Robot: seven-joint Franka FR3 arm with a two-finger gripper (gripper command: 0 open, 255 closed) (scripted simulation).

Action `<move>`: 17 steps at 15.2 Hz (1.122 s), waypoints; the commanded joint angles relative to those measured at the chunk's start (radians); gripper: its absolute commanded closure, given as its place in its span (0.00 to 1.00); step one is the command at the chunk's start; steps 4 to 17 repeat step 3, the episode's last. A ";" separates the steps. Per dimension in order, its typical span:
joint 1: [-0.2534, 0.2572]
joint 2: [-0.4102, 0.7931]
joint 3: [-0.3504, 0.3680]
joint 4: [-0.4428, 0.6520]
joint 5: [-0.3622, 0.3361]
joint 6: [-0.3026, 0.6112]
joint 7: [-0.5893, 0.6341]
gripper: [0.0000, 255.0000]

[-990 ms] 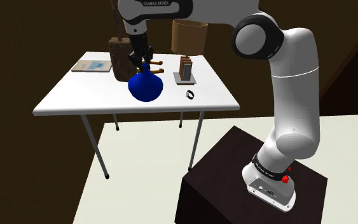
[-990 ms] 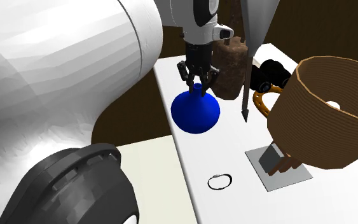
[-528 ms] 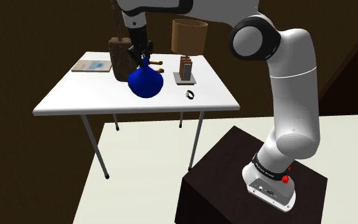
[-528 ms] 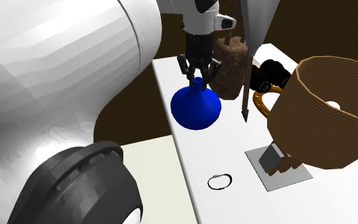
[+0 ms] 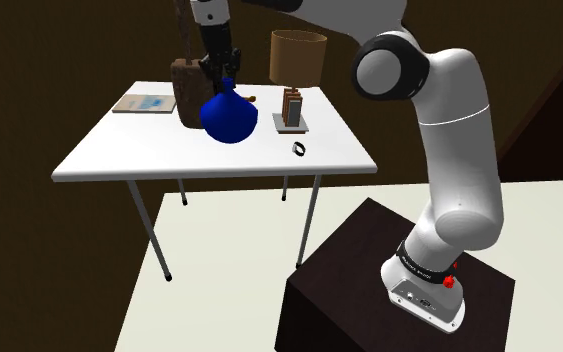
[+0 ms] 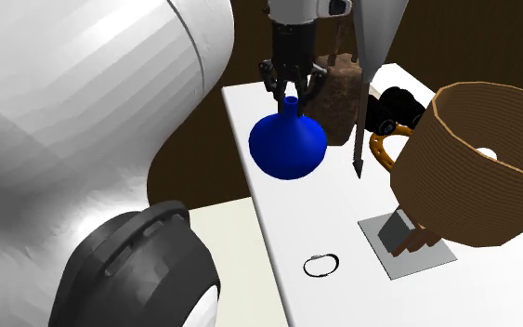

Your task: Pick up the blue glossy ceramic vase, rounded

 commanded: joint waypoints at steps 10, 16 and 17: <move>0.007 0.037 -0.002 0.096 -0.003 -0.058 -0.006 1.00; 0.007 0.037 -0.002 0.096 -0.003 -0.058 -0.006 1.00; 0.007 0.037 -0.002 0.096 -0.003 -0.058 -0.006 1.00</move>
